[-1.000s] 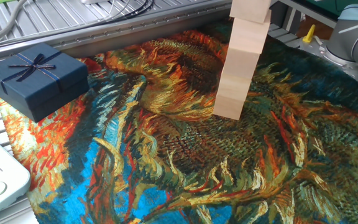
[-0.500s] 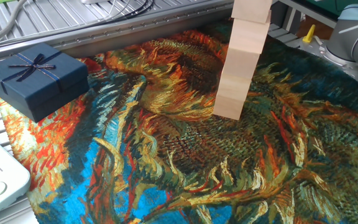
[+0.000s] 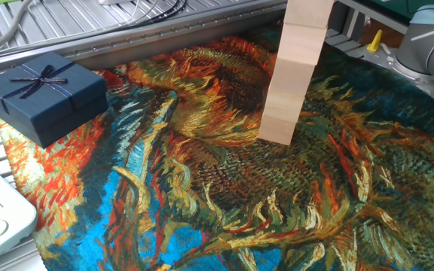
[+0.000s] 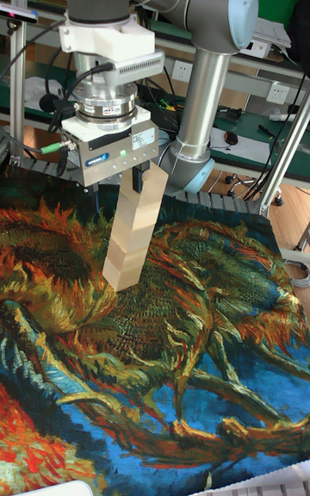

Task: Stack the blocks in a vertical line of five

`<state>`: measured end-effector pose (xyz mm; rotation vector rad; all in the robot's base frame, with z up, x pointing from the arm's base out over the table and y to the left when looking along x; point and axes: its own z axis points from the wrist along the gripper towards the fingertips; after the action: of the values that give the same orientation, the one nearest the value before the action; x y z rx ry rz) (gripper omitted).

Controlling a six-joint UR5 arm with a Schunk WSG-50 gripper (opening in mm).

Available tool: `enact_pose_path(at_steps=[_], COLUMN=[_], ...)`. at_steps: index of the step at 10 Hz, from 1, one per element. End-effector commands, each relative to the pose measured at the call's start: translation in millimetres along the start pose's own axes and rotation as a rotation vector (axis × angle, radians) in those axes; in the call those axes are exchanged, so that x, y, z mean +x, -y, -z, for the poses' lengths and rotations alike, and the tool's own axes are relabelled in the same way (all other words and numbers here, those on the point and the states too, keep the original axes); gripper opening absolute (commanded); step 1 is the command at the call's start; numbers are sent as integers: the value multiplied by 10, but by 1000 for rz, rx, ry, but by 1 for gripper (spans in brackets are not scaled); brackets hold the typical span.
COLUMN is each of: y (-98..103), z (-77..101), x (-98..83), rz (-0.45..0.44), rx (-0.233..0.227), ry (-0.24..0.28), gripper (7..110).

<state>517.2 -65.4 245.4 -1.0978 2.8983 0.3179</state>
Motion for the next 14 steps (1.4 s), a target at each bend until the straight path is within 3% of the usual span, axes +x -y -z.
enact_pose_path(at_steps=[1, 3, 7, 10, 11, 14], y=[-9, -16, 107, 69, 70, 24], z=[12, 12, 15, 11, 11, 48], x=[2, 28, 167, 278, 339, 449], rz=[2, 0, 21, 62, 70, 70], rx=[-2, -6, 37, -3, -11, -27], ry=[0, -9, -57, -75, -83, -102], gripper=[7, 7, 7, 7, 22, 22])
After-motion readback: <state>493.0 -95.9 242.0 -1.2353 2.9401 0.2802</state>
